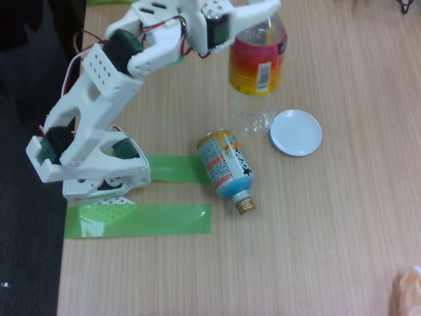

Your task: Pick up the plastic bottle and stand it up on the white place

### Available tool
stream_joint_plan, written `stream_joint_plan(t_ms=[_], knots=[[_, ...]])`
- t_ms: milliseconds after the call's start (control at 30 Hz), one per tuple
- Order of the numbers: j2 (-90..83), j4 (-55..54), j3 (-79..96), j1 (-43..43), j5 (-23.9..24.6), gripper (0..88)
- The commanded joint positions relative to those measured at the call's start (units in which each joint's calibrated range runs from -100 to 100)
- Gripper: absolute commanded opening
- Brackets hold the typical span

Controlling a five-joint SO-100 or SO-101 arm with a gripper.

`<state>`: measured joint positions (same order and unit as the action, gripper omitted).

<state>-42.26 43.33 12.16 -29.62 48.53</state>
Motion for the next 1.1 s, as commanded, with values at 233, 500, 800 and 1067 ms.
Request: stream_joint_plan(t_ms=[233, 500, 800, 1067], knots=[[-0.79, -13.46, 9.08, 7.77, 3.61, 8.1], [-0.79, -25.3, 17.41, 7.62, 3.72, 8.1], [-0.79, -29.42, 20.66, 7.55, 6.92, 8.1], [5.17, -34.75, 20.12, 7.99, 6.92, 8.1]])
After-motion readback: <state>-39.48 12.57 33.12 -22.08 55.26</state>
